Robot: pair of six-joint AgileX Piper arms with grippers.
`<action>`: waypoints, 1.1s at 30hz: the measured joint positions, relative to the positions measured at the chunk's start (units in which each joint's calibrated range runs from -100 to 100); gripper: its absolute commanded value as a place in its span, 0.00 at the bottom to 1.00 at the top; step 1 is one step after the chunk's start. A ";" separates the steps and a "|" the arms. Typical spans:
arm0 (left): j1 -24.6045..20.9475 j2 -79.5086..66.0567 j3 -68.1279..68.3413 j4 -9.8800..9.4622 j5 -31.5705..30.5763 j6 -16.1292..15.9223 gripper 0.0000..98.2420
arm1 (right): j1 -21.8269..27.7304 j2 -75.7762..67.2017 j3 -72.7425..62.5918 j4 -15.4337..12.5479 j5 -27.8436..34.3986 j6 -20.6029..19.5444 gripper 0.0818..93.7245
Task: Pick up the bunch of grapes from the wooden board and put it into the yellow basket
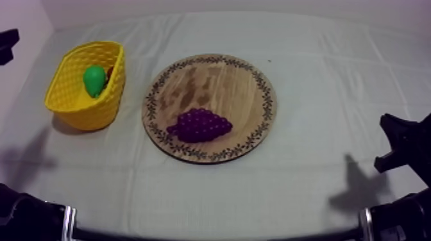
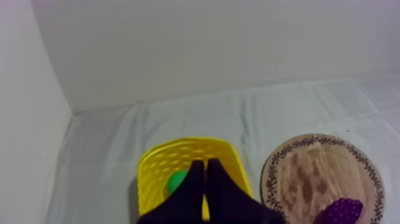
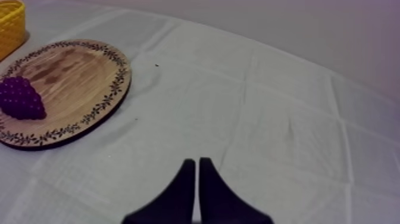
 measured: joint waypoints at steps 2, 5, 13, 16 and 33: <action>0.69 2.09 -2.53 0.75 0.64 -0.34 0.00 | 0.00 0.00 0.00 0.00 0.00 0.00 0.00; 1.80 5.27 -6.75 1.61 2.45 -0.94 0.00 | 0.00 0.00 0.00 0.00 0.00 0.00 0.00; 5.39 15.71 -19.64 2.50 9.97 -3.77 0.00 | 0.00 0.00 0.00 0.00 0.00 0.00 0.00; 6.60 19.81 -24.76 2.45 11.87 -4.90 0.00 | 0.00 0.00 0.00 0.00 0.00 0.00 0.00; 15.91 39.70 -40.15 -0.57 18.50 -9.18 0.00 | 0.00 0.00 0.00 0.00 0.00 0.00 0.00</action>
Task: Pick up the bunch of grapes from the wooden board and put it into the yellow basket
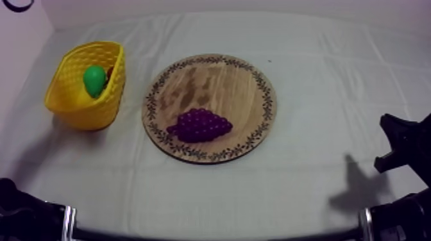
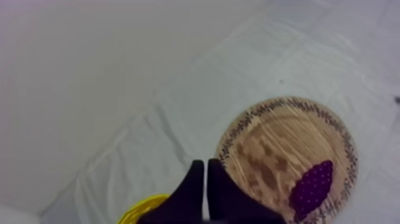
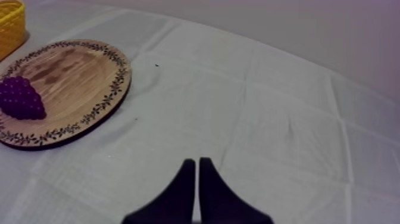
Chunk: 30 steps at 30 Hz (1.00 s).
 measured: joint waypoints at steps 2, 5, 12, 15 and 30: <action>1.17 1.34 -0.71 -0.04 1.30 -0.18 0.00 | 0.00 0.00 0.00 0.00 0.00 0.00 0.00; 3.12 3.65 -1.30 0.09 3.65 -0.45 0.00 | 0.00 0.00 0.00 0.00 0.00 0.00 0.00; 7.38 8.78 -0.56 0.20 6.20 0.12 0.00 | 0.00 0.00 0.00 0.00 0.00 0.00 0.00; 8.55 10.44 -0.35 0.46 6.29 0.20 0.00 | 0.00 0.00 0.00 0.00 0.00 0.00 0.00; 9.32 10.69 2.02 0.79 9.43 0.72 0.51 | 0.00 0.00 0.00 0.00 0.00 0.00 0.00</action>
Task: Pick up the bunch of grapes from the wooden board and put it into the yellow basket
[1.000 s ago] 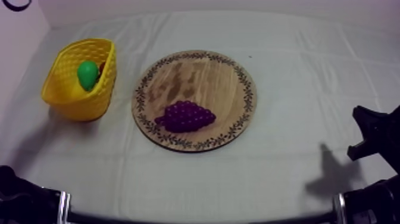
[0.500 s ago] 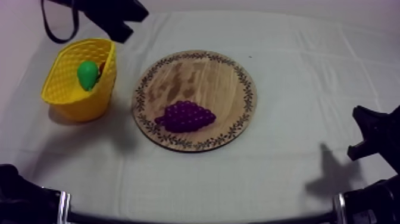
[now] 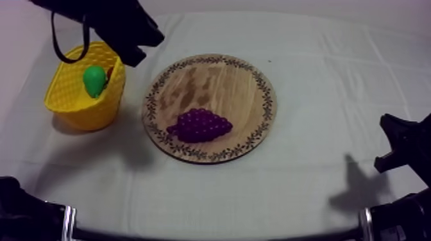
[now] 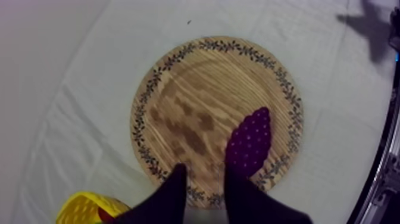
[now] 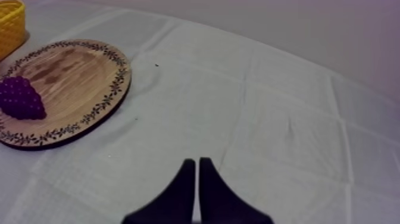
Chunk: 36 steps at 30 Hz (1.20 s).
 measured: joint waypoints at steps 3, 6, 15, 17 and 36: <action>0.00 -0.24 0.57 0.00 0.93 0.65 0.64 | 0.00 0.00 0.00 0.00 0.00 0.00 0.00; 0.04 -0.25 0.92 -0.10 2.28 0.77 0.76 | 0.00 0.00 0.00 0.00 0.00 0.00 0.00; 0.48 0.68 1.56 -0.31 7.14 -0.12 0.97 | 0.00 0.00 0.00 0.00 0.00 -0.03 0.00; 0.56 1.31 2.21 -0.31 6.69 -0.21 0.97 | 0.00 0.00 0.00 0.00 0.00 -0.06 0.00; 0.67 16.42 6.73 0.68 -6.23 -2.83 0.96 | 0.00 0.00 0.00 0.00 0.00 -0.06 0.00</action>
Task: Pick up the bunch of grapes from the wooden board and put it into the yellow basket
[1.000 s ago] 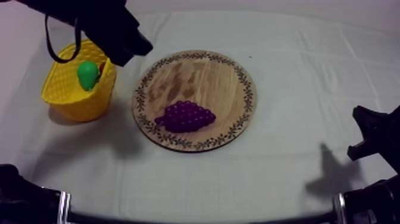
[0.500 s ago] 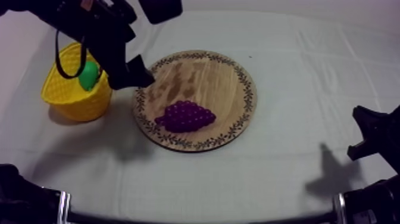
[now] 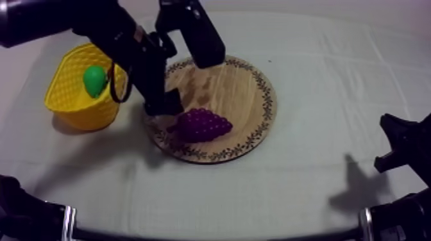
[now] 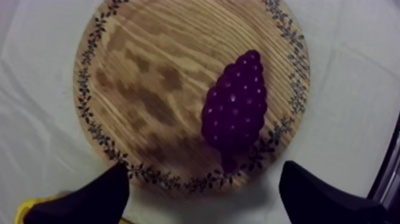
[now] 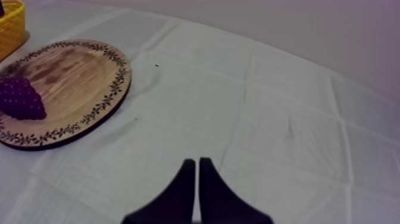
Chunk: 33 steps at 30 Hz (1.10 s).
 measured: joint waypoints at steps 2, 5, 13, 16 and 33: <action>0.19 1.94 0.74 0.00 -2.06 -0.13 0.95 | 0.00 0.00 0.00 0.00 0.00 0.00 0.00; 0.53 4.78 1.68 -0.20 -5.14 -0.12 0.95 | 0.00 0.00 0.00 0.00 0.00 0.00 0.00; 1.79 10.92 2.04 -1.20 -10.75 0.17 0.95 | 0.00 0.00 0.00 0.00 0.00 0.02 0.00; 2.23 12.76 1.61 -1.93 -12.01 0.17 0.95 | 0.00 0.00 0.00 0.00 0.00 0.02 0.00; 3.76 23.70 -5.31 -4.68 -12.25 1.75 0.93 | 0.00 0.00 0.00 0.00 0.00 0.03 0.00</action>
